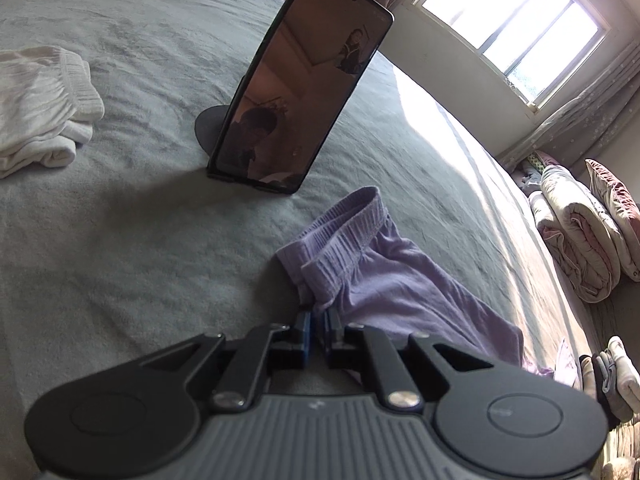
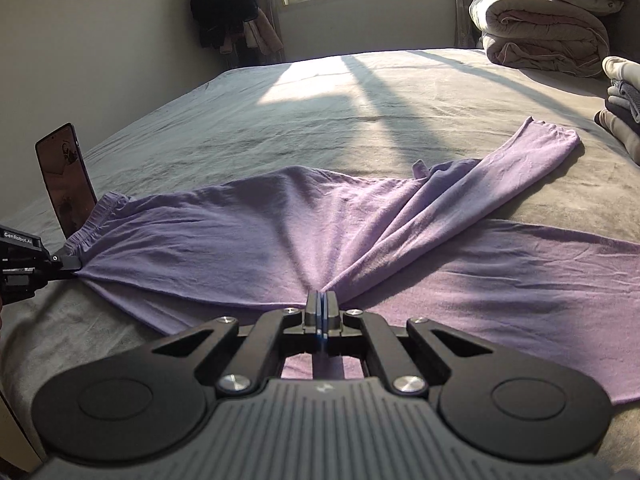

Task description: Fold clothes

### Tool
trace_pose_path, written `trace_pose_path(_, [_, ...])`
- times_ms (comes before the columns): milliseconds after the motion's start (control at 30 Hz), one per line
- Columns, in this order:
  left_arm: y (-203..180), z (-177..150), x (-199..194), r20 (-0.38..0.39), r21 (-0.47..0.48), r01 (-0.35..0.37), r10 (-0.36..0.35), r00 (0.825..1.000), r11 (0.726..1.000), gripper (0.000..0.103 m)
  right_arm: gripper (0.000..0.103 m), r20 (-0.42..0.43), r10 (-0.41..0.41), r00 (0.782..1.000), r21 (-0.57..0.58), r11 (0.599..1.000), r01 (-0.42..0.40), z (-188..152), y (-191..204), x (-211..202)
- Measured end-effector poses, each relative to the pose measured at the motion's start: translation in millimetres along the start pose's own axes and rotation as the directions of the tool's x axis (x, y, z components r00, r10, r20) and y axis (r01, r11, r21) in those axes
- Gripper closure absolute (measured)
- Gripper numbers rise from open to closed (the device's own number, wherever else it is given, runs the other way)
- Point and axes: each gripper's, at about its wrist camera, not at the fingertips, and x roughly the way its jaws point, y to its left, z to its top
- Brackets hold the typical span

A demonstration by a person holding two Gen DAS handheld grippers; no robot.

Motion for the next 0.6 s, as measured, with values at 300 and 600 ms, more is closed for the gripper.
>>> trace_pose_path(300, [-19,-4,-19,0.031,0.029,0.034,-0.034,0.999,0.999,0.073,0.089,-0.006,0.058,0.998,0.163,0.985,-0.056,9,-27,-11])
trace_pose_path(600, [-59,-12,-28,0.021,0.111,0.121,-0.124,0.992,0.986,0.061,0.086,0.026,0.043,0.999,0.335,0.941,-0.049,7,-72,-41])
